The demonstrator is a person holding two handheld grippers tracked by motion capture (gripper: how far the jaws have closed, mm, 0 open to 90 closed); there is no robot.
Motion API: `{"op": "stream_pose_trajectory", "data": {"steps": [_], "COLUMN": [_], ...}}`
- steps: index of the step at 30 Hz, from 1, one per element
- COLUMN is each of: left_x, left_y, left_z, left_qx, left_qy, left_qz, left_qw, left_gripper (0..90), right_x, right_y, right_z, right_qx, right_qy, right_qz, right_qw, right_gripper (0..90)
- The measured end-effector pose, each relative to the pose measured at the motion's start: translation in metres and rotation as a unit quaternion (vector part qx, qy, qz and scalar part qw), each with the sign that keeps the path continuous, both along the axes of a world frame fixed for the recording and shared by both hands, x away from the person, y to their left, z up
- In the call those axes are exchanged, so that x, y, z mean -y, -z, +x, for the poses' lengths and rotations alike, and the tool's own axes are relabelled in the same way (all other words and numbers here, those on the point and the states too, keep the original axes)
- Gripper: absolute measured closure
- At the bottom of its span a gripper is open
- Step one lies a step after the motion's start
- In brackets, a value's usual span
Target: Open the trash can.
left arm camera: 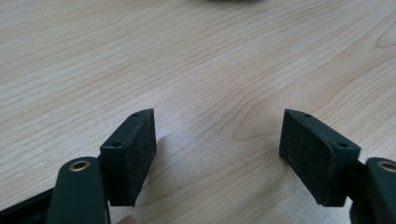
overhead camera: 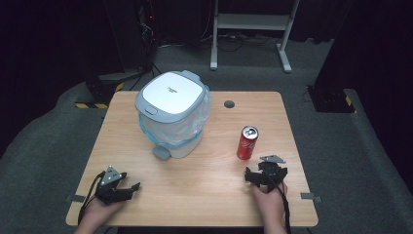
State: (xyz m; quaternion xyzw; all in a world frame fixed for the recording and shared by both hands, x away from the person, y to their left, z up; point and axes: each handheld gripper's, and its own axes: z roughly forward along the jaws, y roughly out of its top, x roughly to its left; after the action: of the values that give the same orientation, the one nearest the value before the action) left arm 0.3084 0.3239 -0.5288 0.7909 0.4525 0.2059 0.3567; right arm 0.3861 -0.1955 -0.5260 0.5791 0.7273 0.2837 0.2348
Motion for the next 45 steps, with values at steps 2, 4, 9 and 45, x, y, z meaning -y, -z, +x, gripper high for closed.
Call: {"op": "stream_pose_trajectory", "data": {"steps": [2, 4, 9, 45], "left_x": [0.000, 0.000, 0.000, -0.008], "left_y": [0.000, 0.000, 0.000, -0.030], "left_z": [0.000, 0.000, 0.000, 0.013], "left_qx": [0.000, 0.000, 0.001, 0.013], "left_qy": [-0.001, -0.001, -0.008, -0.016], "left_qz": [0.000, 0.000, -0.001, -0.046], "left_qw": [1.0000, 1.0000, 1.0000, 0.9987], "left_gripper": [27.4, 27.7, 28.8, 37.2], "right_x": [0.000, 0.000, 0.001, 0.003], "right_y": [0.000, 0.000, 0.000, 0.000], "right_z": [0.000, 0.000, 0.000, -0.005], "right_qx": [0.000, 0.000, 0.001, 0.001], "right_qy": [0.000, 0.000, -0.005, -0.019], "right_qz": [0.000, 0.000, -0.001, 0.000], "right_qw": [1.0000, 1.0000, 1.0000, 0.9998], "right_gripper": [0.0, 0.0, 0.0, 0.3]}}
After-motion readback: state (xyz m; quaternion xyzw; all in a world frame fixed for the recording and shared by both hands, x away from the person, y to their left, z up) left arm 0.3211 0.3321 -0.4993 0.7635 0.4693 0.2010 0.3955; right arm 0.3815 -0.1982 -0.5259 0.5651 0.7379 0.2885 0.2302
